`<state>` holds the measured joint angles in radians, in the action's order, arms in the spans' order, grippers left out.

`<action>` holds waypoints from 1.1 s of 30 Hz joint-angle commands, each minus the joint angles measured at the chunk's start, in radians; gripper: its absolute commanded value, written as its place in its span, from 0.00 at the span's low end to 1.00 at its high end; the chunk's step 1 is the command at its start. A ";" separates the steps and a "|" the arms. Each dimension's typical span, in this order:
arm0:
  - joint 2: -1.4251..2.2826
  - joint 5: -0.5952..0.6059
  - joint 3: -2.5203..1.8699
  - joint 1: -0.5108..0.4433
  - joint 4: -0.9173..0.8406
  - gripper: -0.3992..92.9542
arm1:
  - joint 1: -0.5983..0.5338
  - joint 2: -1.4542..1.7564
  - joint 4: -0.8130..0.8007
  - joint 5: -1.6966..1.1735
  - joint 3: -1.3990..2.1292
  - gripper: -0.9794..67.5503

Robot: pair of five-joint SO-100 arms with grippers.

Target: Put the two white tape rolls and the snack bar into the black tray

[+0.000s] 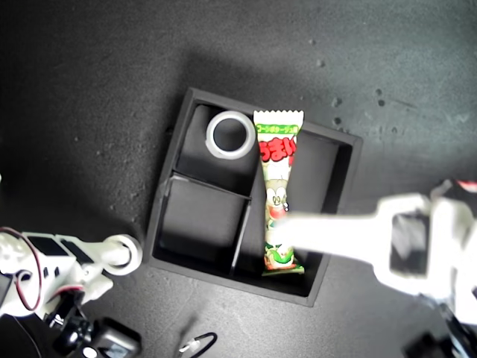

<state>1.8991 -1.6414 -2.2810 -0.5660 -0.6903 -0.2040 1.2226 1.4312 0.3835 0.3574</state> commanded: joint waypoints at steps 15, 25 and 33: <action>0.147 0.160 0.364 0.156 -0.568 0.00 | 0.262 0.080 0.376 1.029 -0.514 0.00; -0.210 0.554 1.285 0.342 -0.986 0.00 | 0.325 1.035 0.313 1.154 0.609 0.00; -0.532 0.578 1.396 0.344 -0.953 0.01 | 0.187 1.706 -0.092 1.177 1.727 0.00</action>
<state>1.4312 -1.0600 -0.9526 -0.2301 -1.6552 0.0291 2.8593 1.4803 1.5708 1.6751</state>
